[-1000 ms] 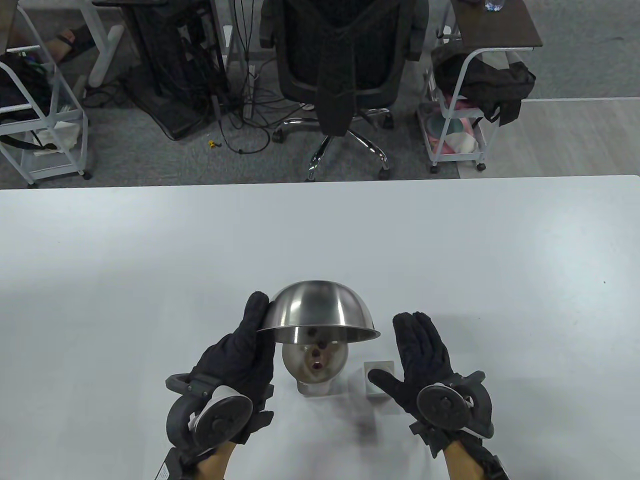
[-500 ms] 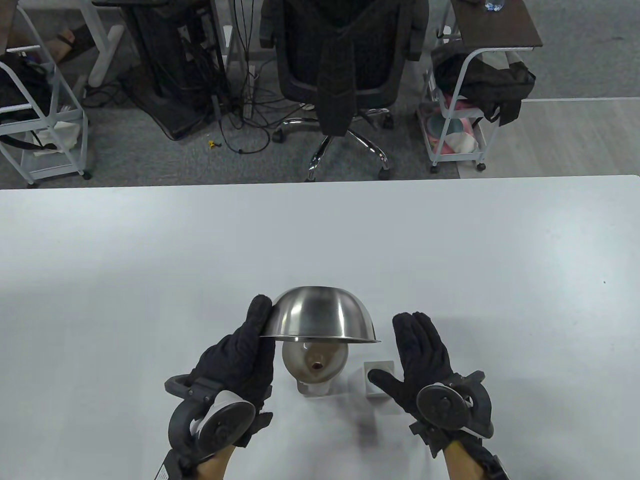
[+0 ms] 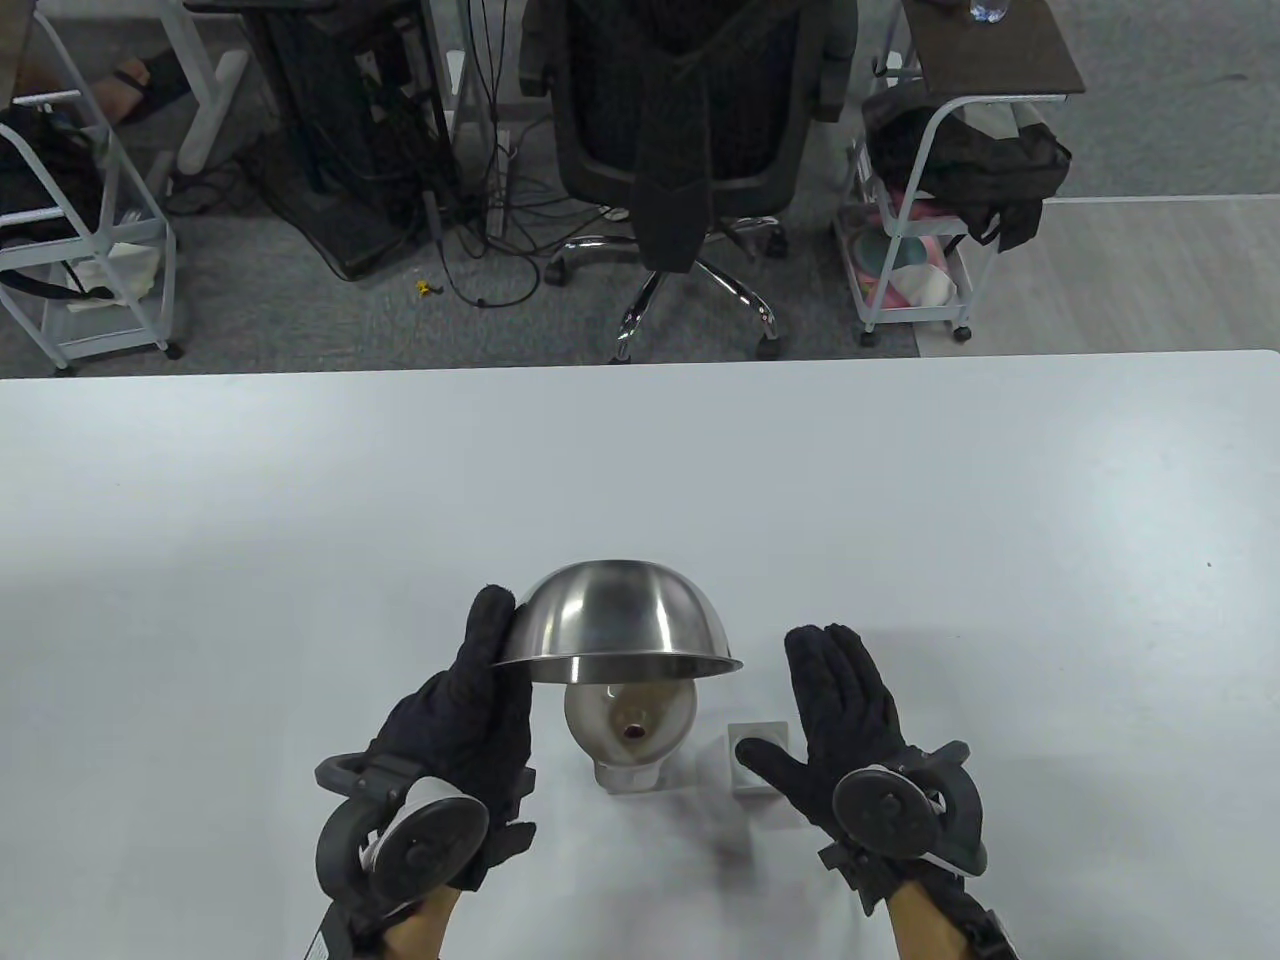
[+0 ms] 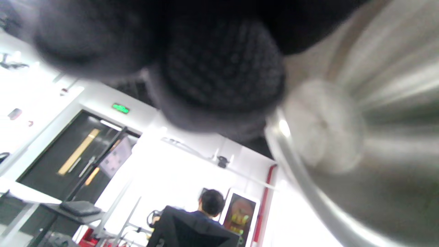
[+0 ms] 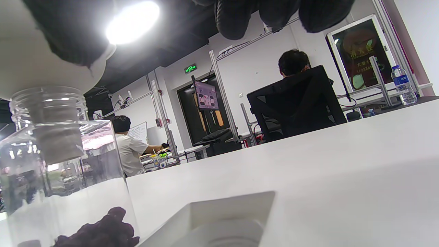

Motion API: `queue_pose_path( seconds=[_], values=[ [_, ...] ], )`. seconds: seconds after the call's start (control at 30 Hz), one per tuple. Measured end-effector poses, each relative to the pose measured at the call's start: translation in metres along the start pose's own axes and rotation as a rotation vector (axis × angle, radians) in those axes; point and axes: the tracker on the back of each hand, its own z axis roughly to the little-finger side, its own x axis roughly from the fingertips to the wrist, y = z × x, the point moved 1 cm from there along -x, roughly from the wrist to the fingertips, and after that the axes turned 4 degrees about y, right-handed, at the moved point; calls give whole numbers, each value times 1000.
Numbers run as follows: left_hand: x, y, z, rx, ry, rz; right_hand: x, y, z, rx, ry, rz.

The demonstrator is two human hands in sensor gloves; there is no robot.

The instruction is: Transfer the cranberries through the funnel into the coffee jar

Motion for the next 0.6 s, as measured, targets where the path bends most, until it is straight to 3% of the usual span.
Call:
queue_pose_path(
  seconds=[0.6],
  values=[
    [-7, -22, 96, 91, 346, 74, -1, 1, 0, -3, 5, -10]
  ],
)
